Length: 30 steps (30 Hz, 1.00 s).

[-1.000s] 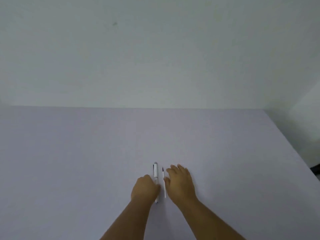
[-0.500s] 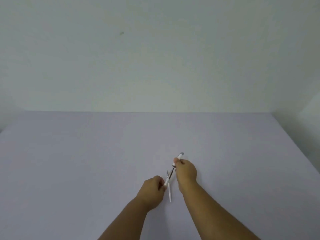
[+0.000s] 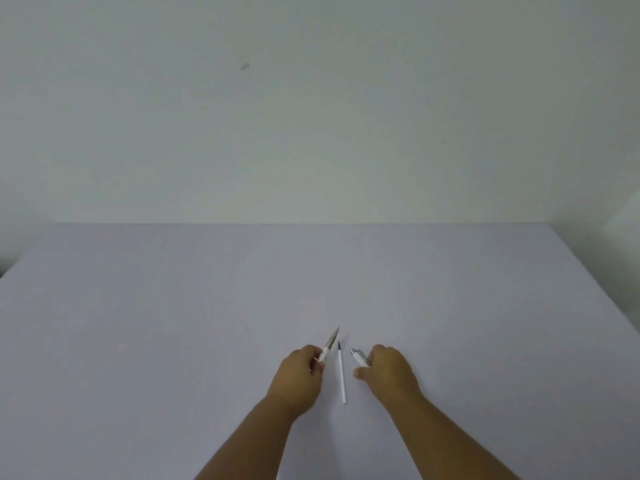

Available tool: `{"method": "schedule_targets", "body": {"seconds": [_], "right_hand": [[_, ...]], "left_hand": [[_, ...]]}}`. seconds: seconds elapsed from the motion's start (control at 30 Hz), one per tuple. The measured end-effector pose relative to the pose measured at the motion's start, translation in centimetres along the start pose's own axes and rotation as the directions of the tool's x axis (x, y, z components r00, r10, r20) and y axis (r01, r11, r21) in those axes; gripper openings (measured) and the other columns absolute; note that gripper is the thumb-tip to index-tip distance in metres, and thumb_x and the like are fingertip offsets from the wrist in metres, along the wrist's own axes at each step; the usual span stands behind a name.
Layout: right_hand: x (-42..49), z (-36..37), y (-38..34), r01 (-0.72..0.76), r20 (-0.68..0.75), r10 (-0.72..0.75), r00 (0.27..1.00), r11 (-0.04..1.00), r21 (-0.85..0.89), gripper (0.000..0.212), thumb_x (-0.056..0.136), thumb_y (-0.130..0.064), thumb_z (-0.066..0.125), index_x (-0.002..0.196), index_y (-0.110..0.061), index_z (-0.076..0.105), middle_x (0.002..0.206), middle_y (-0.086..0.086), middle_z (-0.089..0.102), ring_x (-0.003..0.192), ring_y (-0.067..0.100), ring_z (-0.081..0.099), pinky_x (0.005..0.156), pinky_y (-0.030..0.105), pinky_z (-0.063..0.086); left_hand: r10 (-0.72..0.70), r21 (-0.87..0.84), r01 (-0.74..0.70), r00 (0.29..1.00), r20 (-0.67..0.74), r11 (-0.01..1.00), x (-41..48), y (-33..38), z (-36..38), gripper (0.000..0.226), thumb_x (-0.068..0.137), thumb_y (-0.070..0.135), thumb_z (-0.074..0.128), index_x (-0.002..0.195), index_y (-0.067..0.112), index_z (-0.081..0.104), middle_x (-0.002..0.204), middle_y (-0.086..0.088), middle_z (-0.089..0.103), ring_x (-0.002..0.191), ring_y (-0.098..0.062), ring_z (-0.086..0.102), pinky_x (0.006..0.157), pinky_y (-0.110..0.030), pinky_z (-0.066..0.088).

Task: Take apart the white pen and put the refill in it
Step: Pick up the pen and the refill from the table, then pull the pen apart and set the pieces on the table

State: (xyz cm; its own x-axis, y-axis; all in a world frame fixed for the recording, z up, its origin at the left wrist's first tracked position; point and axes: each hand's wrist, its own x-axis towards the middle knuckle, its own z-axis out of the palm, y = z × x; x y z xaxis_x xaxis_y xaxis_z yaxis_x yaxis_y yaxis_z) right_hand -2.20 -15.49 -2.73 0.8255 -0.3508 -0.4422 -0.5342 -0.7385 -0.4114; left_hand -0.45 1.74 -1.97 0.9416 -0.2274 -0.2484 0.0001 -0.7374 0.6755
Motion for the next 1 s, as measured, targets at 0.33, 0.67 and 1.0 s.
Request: {"method": "schedule_targets", "body": {"seconds": [0.33,0.67,1.0], "right_hand": [[-1.3,-4.6,-3.7,-0.048,0.11,-0.01,0.994,0.857,0.513,0.051,0.087,-0.06,0.047,0.074,-0.014,0.065,0.069,-0.002,0.065,0.066,0.017,0.057,0.068,0.031,0.049],[-2.9,-8.0,-4.4,0.264,0.049,-0.357,0.933,0.77,0.58,0.009,0.085,-0.021,0.067,0.077,-0.019,0.071,0.068,-0.004,0.065,0.063,0.009,0.054,0.065,0.023,0.047],[-3.3,-9.8,-4.7,0.281,0.091,-0.392,0.916,0.784,0.553,0.008,0.086,-0.019,0.064,0.079,-0.019,0.068,0.074,-0.002,0.067,0.066,0.011,0.059,0.065,0.022,0.05]], "left_hand": [[0.18,0.157,-0.177,0.984,-0.007,0.972,-0.2,1.5,-1.3,0.023,0.097,0.023,0.04,0.116,0.023,0.054,0.108,0.001,0.054,0.083,-0.013,0.05,0.074,-0.023,0.042],[0.101,-0.138,-0.072,0.97,0.221,0.988,0.1,4.5,-5.9,0.026,0.097,0.031,0.04,0.089,0.033,0.064,0.076,0.013,0.056,0.067,-0.004,0.047,0.061,-0.017,0.038],[0.217,0.077,-0.234,0.96,0.179,0.969,0.4,6.1,-7.6,0.026,0.097,0.023,0.037,0.101,0.02,0.063,0.08,0.009,0.057,0.072,-0.01,0.049,0.062,-0.017,0.039]]}}
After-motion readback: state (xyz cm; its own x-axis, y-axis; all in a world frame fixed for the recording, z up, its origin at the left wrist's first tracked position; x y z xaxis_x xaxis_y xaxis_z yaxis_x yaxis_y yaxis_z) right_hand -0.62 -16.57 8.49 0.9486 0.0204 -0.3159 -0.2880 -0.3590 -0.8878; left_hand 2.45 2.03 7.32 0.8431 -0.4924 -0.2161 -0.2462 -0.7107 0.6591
